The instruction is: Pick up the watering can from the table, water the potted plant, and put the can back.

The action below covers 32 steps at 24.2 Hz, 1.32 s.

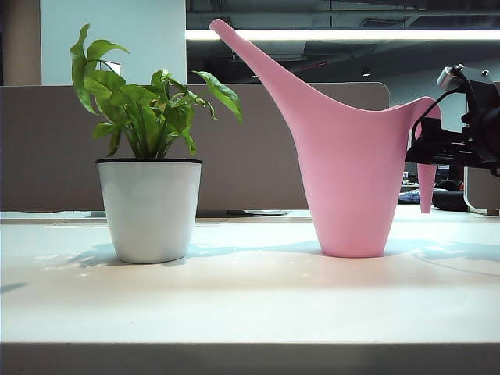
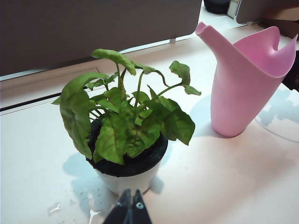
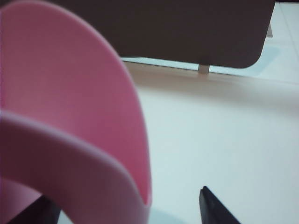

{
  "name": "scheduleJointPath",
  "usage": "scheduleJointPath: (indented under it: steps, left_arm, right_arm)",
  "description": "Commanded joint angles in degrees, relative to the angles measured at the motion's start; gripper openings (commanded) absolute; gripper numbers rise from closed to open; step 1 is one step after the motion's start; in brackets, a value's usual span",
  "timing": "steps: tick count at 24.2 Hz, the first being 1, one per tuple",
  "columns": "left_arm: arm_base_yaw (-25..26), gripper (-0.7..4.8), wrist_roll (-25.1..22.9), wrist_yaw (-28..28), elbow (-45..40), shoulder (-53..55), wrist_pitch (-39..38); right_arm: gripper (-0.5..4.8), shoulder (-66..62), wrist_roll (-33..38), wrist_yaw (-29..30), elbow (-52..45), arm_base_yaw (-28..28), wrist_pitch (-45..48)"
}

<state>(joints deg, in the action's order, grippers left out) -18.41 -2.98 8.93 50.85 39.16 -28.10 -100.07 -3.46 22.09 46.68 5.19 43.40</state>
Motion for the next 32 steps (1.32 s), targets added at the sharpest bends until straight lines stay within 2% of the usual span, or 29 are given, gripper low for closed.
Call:
scheduleJointPath:
  steps: [1,2,5,7,15,17,18,20,23,25,29,32]
  left_arm:
    - [0.0,-0.06,0.0,0.1,0.4,0.0,0.4]
    - [0.0,-0.06,0.0,0.1,0.4,0.0,0.3]
    - [0.0,-0.06,0.0,0.1,0.4,0.0,0.0]
    - [0.0,-0.06,0.0,0.1,0.4,0.0,-0.3]
    - [0.0,-0.06,0.0,0.1,0.4,0.0,-1.5]
    - [0.0,-0.06,0.0,0.1,0.4,0.0,-1.5]
    - [0.0,-0.06,0.0,0.1,0.4,0.0,-1.5]
    - [0.0,-0.06,0.0,0.1,0.4,0.0,-1.5]
    - [0.0,-0.06,0.0,0.1,0.4,0.0,-1.5]
    - [0.0,-0.06,0.0,0.1,0.4,0.0,-1.6]
    - [0.0,-0.06,0.0,0.1,0.4,0.0,-1.6]
    - [0.0,-0.06,0.0,0.1,0.4,0.0,-1.6]
  right_arm:
    - [3.97,0.0,-0.1,-0.1,0.3,0.1,2.1]
    - [3.96,0.0,-0.1,-0.1,0.3,0.1,2.1]
    - [3.20,-0.9,-0.1,-0.1,0.4,0.1,4.9]
    - [3.21,-3.0,0.0,0.2,1.0,0.1,8.4]
    - [3.15,-5.6,0.1,1.2,2.9,0.1,9.2]
    - [2.57,-5.6,0.6,1.2,2.9,0.1,9.6]
    - [2.03,-5.6,0.6,1.3,2.9,0.0,9.5]
    - [1.34,-5.6,0.6,2.5,2.9,0.0,9.1]
    - [1.28,-5.6,0.6,2.5,2.9,0.0,9.2]
    - [0.90,-5.6,0.7,2.5,2.9,0.0,9.2]
    - [0.49,-5.5,0.7,2.4,2.8,0.0,9.4]
    - [0.49,-5.5,2.4,2.5,2.8,0.0,10.1]
